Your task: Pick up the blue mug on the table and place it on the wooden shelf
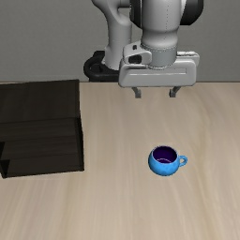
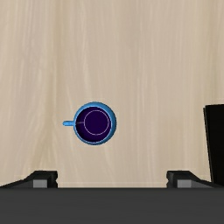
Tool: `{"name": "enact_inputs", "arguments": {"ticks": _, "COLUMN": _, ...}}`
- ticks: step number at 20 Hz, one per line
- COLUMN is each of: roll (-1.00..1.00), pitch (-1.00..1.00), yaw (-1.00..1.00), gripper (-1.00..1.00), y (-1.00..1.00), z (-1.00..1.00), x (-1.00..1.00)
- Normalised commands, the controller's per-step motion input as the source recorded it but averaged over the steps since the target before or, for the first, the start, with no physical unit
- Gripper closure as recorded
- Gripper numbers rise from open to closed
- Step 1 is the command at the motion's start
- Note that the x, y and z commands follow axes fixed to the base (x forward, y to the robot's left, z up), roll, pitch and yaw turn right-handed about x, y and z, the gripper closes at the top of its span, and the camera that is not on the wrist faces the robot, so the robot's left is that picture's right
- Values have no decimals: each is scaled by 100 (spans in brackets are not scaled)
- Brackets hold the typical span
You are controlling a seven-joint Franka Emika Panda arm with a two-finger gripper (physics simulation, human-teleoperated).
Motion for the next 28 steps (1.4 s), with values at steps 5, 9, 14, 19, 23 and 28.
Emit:
{"name": "enact_inputs", "arguments": {"ticks": 5, "roll": 0, "pitch": 0, "yaw": 0, "gripper": -100, "y": -20, "z": -40, "x": 0}}
{"name": "enact_inputs", "arguments": {"ticks": 9, "roll": 0, "pitch": 0, "yaw": 0, "gripper": -100, "y": 0, "z": -100, "x": 0}}
{"name": "enact_inputs", "arguments": {"ticks": 14, "roll": 0, "pitch": 0, "yaw": 0, "gripper": -100, "y": 0, "z": -100, "x": 0}}
{"name": "enact_inputs", "arguments": {"ticks": 19, "roll": 0, "pitch": 0, "yaw": 0, "gripper": -100, "y": 0, "z": -100, "x": 0}}
{"name": "enact_inputs", "arguments": {"ticks": 23, "roll": 0, "pitch": 0, "yaw": 0, "gripper": -100, "y": 0, "z": -100, "x": 0}}
{"name": "enact_inputs", "arguments": {"ticks": 28, "roll": 0, "pitch": 0, "yaw": 0, "gripper": 100, "y": 0, "z": 0, "x": 0}}
